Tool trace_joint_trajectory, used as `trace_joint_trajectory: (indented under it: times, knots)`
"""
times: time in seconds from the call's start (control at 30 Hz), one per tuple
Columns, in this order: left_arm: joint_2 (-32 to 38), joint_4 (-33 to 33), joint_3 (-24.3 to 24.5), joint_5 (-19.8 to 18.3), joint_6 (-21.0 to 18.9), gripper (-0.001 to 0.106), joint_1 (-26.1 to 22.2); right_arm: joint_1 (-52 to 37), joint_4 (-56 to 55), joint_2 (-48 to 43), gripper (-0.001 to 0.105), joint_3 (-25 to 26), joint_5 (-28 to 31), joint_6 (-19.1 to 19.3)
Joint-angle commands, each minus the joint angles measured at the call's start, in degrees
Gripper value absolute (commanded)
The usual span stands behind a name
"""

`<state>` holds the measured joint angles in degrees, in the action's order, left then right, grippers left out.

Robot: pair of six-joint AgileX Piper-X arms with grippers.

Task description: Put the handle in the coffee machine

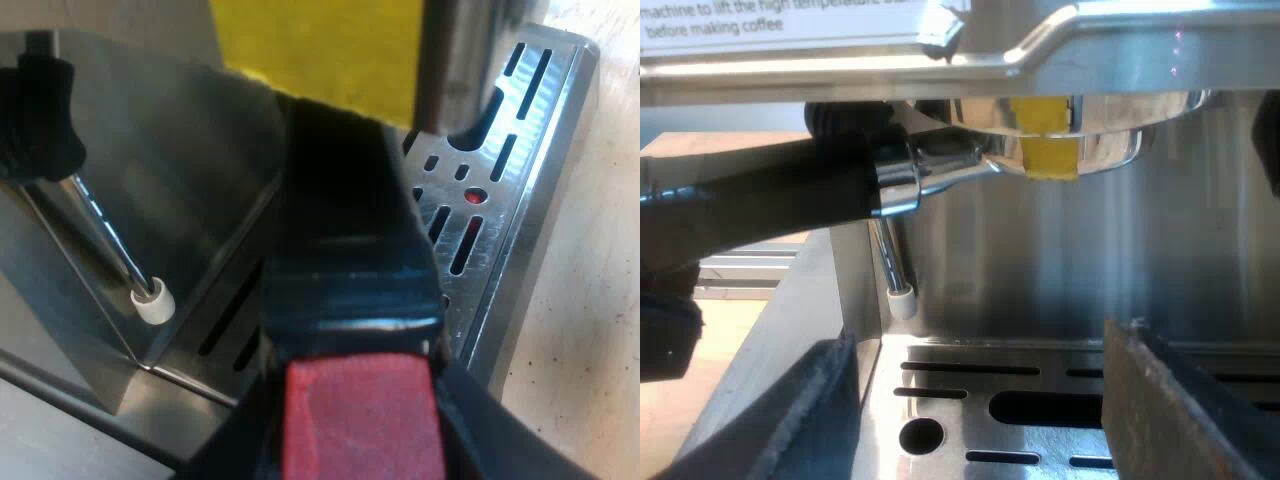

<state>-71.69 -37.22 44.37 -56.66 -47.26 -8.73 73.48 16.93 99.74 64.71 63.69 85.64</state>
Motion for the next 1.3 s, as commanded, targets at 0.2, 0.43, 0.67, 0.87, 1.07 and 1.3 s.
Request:
trace_joint_trajectory:
  times: [0.2,0.43,0.67,0.87,1.07,1.3]
  knots:
    - [4.12,0.99,0.82,-4.64,-0.63,0.000,0.23,-0.15,0.36,-0.29,0.055,0.27,0.67,2.77]
    - [5.38,-1.90,0.82,-4.87,-1.74,0.000,0.23,-0.15,-0.13,-0.29,0.055,0.27,2.47,4.75]
    - [5.38,-2.35,0.82,-5.30,-1.74,0.000,0.23,-0.67,-0.49,-0.44,0.055,0.27,-1.18,6.95]
    - [5.38,-2.13,0.82,-5.01,-1.74,0.000,0.23,-1.97,-0.49,-1.76,0.055,0.27,-4.53,7.55]
    - [5.38,-2.13,0.82,-5.12,-1.74,0.000,0.23,-1.99,-0.49,-4.71,0.055,-0.04,-10.31,11.95]
    - [5.38,-2.13,0.82,-5.48,-1.74,0.000,0.23,-3.91,2.09,-9.89,0.055,-6.47,-12.15,8.01]
